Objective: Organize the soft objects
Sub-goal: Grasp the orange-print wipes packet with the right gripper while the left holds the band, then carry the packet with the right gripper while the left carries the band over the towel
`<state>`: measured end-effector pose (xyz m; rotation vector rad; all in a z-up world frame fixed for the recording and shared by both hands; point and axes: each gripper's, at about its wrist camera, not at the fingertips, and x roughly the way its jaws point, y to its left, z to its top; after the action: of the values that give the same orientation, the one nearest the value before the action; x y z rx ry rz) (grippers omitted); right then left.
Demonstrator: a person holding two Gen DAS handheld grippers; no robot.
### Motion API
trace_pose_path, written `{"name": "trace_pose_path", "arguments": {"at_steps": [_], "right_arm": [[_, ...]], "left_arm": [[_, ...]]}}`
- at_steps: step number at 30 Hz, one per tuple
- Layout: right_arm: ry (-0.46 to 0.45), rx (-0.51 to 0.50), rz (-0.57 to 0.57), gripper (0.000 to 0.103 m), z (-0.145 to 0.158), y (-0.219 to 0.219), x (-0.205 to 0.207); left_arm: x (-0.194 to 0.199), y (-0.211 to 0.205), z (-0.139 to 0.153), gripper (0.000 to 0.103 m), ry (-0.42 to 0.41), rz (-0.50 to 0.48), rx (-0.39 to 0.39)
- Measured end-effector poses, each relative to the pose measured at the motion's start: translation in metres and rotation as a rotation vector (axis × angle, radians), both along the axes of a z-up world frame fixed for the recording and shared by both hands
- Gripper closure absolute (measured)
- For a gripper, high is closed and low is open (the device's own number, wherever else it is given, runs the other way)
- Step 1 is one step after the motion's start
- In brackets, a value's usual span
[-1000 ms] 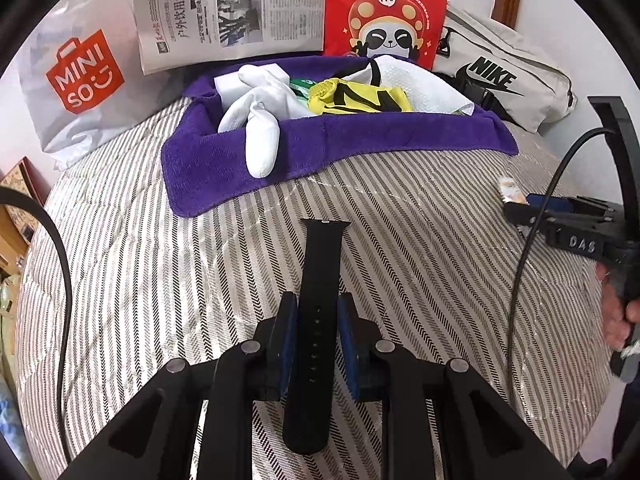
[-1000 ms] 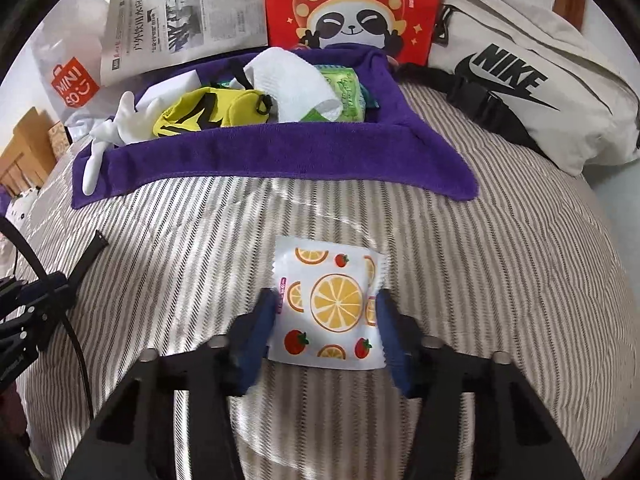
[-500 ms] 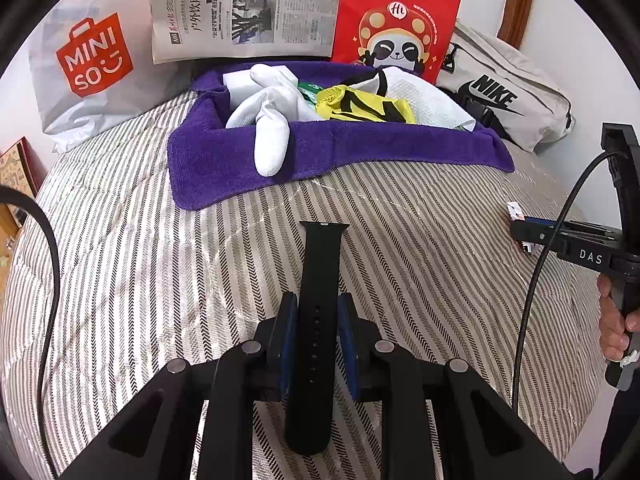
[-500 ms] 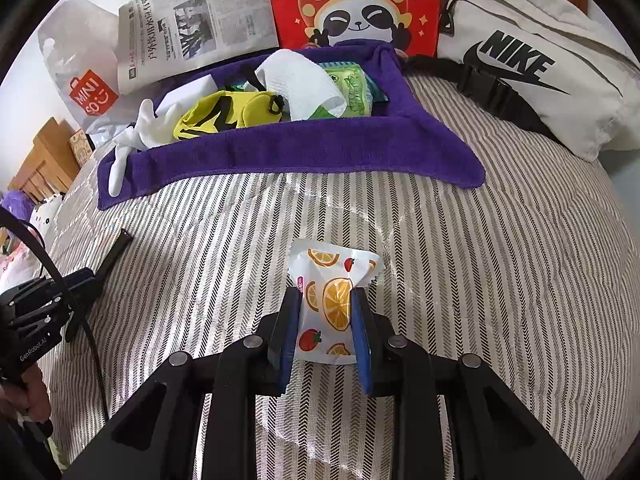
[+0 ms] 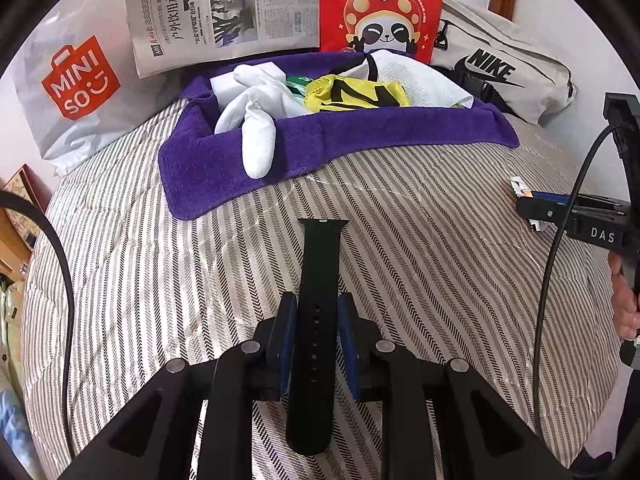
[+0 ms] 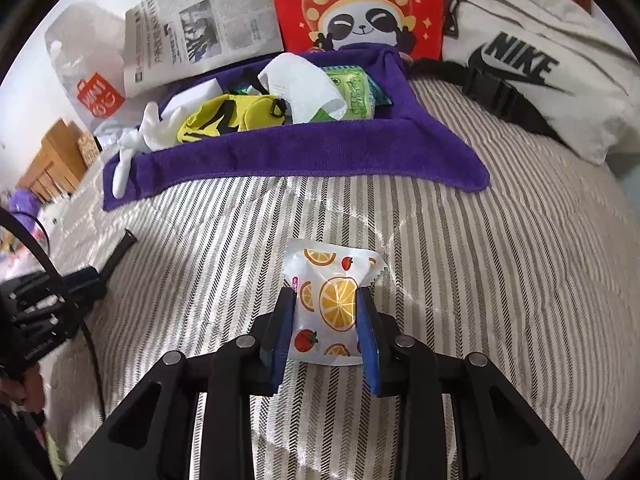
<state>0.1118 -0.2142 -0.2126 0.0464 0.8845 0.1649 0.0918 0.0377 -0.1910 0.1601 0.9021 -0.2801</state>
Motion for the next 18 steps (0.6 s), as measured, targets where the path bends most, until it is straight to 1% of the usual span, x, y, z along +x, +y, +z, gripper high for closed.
{"name": "trace_pose_path", "arguments": {"at_steps": [2, 3, 5, 6, 7, 9, 18], "right_arm": [[0.003, -0.018, 0.003, 0.080, 0.001, 0.003, 0.000], [0.005, -0.017, 0.004, 0.083, 0.003, 0.003, 0.000], [0.007, -0.011, 0.014, 0.085, 0.008, 0.002, -0.002], [-0.008, -0.007, 0.021, 0.085, 0.012, 0.002, -0.005], [-0.022, -0.007, 0.027, 0.085, 0.016, 0.003, -0.007], [-0.033, -0.014, 0.050, 0.085, 0.024, 0.006, -0.011], [-0.054, -0.037, 0.066, 0.085, 0.040, 0.009, -0.014]], "left_arm": [[-0.001, 0.000, 0.000, 0.083, -0.006, -0.010, 0.002], [-0.001, 0.002, 0.000, 0.083, -0.001, -0.008, -0.010], [0.000, 0.007, 0.001, 0.083, 0.017, -0.006, -0.053], [-0.001, 0.010, 0.003, 0.083, 0.020, -0.015, -0.087], [-0.002, 0.011, 0.005, 0.083, 0.016, -0.015, -0.100], [-0.004, 0.013, 0.008, 0.083, 0.012, -0.013, -0.111], [-0.006, 0.019, 0.023, 0.083, -0.012, -0.012, -0.131]]}}
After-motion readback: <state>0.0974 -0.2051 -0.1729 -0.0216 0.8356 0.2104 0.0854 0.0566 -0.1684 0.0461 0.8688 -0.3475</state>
